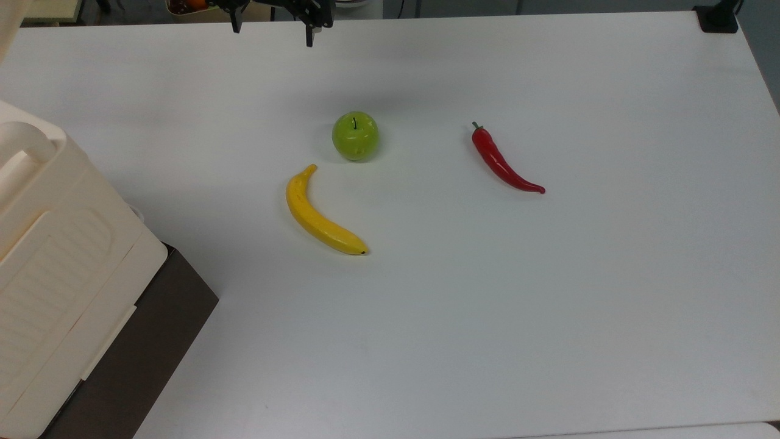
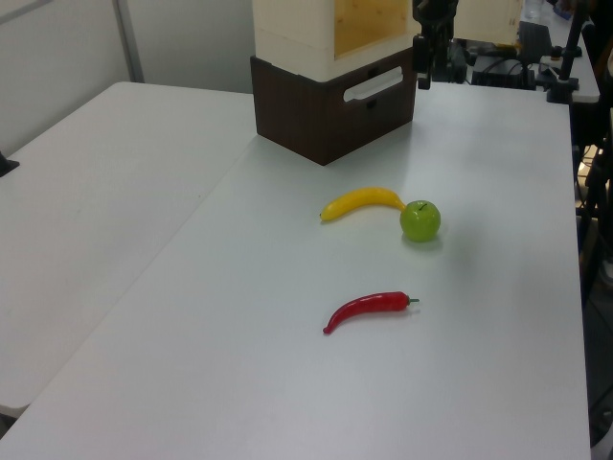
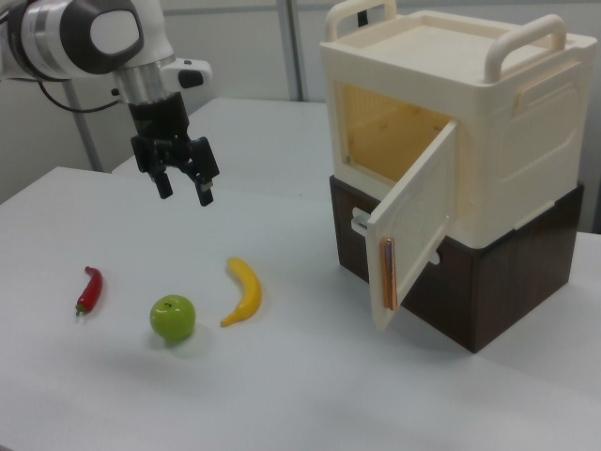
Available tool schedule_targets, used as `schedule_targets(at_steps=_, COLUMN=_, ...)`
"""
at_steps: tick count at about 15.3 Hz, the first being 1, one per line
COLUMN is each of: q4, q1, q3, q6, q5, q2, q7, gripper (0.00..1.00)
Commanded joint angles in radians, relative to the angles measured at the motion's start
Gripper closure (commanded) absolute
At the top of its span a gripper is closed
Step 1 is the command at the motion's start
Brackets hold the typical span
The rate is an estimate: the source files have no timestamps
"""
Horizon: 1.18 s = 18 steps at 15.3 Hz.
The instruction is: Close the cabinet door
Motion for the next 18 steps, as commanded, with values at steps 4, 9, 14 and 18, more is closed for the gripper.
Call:
schedule_targets(at_steps=4, q4=-0.006, q1=-0.003, q3=-0.010, q6=-0.010, q5=0.019, q2=-0.011, q7=-0.036, gripper=0.00)
schedule_targets(at_steps=9, q4=-0.003, q1=-0.004, q3=-0.010, q6=-0.007, q5=0.019, q2=-0.008, q7=-0.049, gripper=0.00)
schedule_targets(at_steps=14, q4=-0.003, q1=-0.004, q3=-0.014, q6=-0.007, q5=0.019, q2=-0.008, q7=-0.132, gripper=0.11)
schedule_targets(at_steps=18, q4=-0.001, q1=-0.004, q3=-0.017, q6=-0.007, q5=0.019, q2=-0.005, q7=-0.140, gripper=0.76)
